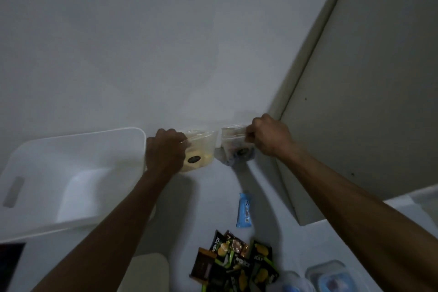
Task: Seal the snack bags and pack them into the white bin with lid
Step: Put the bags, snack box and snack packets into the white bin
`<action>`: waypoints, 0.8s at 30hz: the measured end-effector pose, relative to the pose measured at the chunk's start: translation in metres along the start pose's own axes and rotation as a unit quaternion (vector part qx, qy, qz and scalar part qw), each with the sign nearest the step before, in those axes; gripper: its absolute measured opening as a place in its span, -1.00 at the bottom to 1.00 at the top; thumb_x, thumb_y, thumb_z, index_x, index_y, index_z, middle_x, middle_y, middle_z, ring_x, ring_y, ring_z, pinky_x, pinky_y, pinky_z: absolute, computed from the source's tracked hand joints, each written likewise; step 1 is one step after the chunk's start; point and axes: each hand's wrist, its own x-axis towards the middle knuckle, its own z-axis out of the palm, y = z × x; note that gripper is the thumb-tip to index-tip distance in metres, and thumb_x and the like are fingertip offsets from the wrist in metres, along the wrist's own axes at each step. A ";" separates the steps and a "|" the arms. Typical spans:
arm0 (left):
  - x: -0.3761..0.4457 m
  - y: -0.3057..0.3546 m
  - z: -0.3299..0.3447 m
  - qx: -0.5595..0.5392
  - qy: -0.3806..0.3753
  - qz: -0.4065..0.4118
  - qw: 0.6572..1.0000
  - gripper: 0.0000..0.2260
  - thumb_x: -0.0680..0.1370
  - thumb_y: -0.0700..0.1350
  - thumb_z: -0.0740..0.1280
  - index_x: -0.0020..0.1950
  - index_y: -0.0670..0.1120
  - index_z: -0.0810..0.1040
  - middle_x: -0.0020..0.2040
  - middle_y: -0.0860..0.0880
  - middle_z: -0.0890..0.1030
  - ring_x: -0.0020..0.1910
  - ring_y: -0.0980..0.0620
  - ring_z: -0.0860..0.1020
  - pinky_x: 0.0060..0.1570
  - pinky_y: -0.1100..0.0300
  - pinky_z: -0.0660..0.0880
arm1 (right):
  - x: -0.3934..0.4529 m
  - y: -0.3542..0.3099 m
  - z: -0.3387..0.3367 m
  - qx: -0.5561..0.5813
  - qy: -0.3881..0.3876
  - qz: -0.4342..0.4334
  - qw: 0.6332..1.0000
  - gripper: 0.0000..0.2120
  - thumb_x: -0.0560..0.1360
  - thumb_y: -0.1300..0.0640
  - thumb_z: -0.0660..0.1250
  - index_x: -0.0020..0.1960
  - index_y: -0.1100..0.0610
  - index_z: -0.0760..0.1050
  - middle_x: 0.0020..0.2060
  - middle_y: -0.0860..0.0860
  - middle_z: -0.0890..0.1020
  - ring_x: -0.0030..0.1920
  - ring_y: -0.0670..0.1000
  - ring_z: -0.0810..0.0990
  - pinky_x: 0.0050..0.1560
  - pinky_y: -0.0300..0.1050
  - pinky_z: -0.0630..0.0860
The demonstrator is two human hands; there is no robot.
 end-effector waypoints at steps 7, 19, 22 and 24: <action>-0.004 0.001 -0.094 -0.132 0.031 -0.002 0.991 -0.82 0.56 -0.01 0.37 0.01 -0.07 0.71 -0.02 -0.08 0.70 -0.01 -0.11 0.59 0.03 -0.08 0.52 | -0.041 -0.041 -0.090 -0.029 0.036 -0.008 0.999 -0.93 0.47 0.03 0.44 -0.06 -0.11 0.65 -0.08 -0.02 0.66 -0.07 0.06 0.61 -0.26 -0.16 0.43; -0.047 -0.106 -0.255 -0.153 0.074 0.009 0.985 -0.83 0.55 -0.01 0.39 0.00 -0.06 0.72 -0.02 -0.08 0.71 -0.02 -0.12 0.63 0.08 -0.03 0.55 | -0.111 -0.236 -0.196 -0.003 0.145 -0.060 0.988 -0.95 0.49 0.02 0.45 -0.05 -0.08 0.65 -0.11 -0.08 0.67 -0.06 -0.01 0.62 -0.15 -0.03 0.60; -0.048 -0.137 -0.265 -0.161 0.067 0.003 0.985 -0.83 0.53 0.00 0.41 -0.01 -0.06 0.72 -0.03 -0.09 0.71 -0.02 -0.12 0.63 0.09 -0.04 0.54 | -0.105 -0.281 -0.191 0.004 0.152 -0.075 0.986 -0.91 0.50 0.01 0.43 0.00 -0.03 0.65 -0.09 -0.06 0.67 -0.05 -0.02 0.61 -0.26 -0.15 0.47; -0.043 -0.156 -0.265 -0.168 0.053 -0.003 0.984 -0.84 0.52 0.01 0.42 -0.02 -0.05 0.72 -0.04 -0.07 0.72 -0.03 -0.10 0.63 0.11 -0.05 0.54 | -0.097 -0.306 -0.180 -0.002 0.146 -0.082 0.986 -0.88 0.51 0.00 0.42 0.02 -0.02 0.64 -0.09 -0.04 0.66 -0.05 -0.01 0.61 -0.28 -0.16 0.40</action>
